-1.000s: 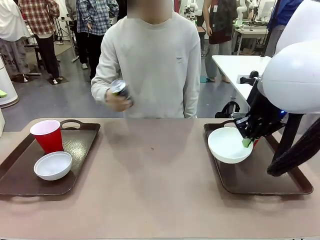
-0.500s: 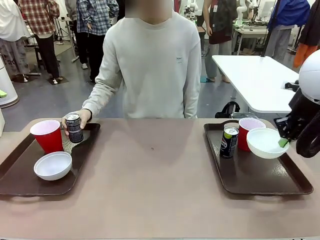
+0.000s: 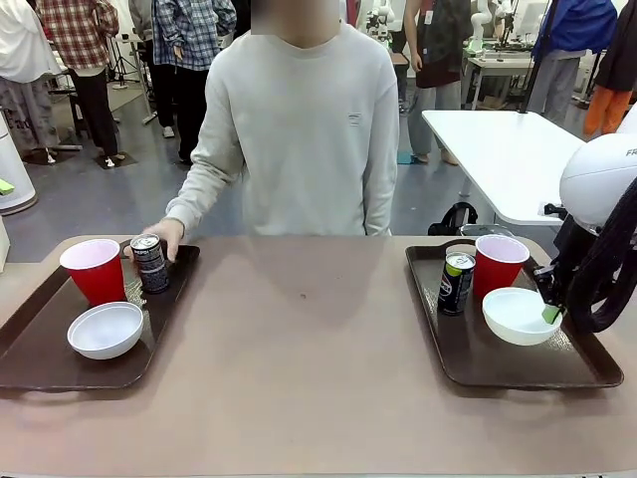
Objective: Prepare tableware on both trays.
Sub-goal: Pick up a Picnic Bowl from the table and place it on a Handle tray.
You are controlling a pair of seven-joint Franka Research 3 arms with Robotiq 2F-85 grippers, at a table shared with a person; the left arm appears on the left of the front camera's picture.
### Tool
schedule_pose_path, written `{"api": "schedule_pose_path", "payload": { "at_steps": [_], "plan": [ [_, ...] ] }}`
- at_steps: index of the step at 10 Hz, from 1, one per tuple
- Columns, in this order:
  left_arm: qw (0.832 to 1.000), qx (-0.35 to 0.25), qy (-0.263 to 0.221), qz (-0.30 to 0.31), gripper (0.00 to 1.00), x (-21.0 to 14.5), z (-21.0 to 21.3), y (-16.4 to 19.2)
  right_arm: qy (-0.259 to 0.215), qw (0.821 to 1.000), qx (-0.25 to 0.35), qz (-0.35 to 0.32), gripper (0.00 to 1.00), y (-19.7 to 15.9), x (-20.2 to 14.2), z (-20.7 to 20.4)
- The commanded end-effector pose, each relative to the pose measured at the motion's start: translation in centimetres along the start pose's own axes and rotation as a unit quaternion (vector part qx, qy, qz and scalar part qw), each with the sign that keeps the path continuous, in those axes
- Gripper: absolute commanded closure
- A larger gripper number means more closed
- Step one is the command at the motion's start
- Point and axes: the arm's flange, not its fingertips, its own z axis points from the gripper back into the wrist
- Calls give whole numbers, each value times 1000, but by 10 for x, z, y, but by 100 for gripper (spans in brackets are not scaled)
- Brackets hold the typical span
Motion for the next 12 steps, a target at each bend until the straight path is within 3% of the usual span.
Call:
{"api": "schedule_pose_path", "payload": {
  "at_steps": [1,4,6,10,11,12],
  "plan": [
    [1000,2,2,8,2,-2,1,-1,-13,1000,2,0,96,0,-4,14],
    [1000,2,2,8,2,-2,1,-1,-10,1000,1,0,96,0,-2,9],
    [1000,2,2,8,2,-2,1,-1,5,1000,1,16,96,-4,4,-23],
    [1000,2,2,8,2,-2,1,-1,24,999,22,16,96,-23,19,-48],
    [1000,2,2,8,2,-2,1,-1,24,999,23,22,52,-24,18,-47],
    [1000,2,2,8,2,-2,1,-1,22,999,20,26,36,-24,16,-44]
  ]
}}
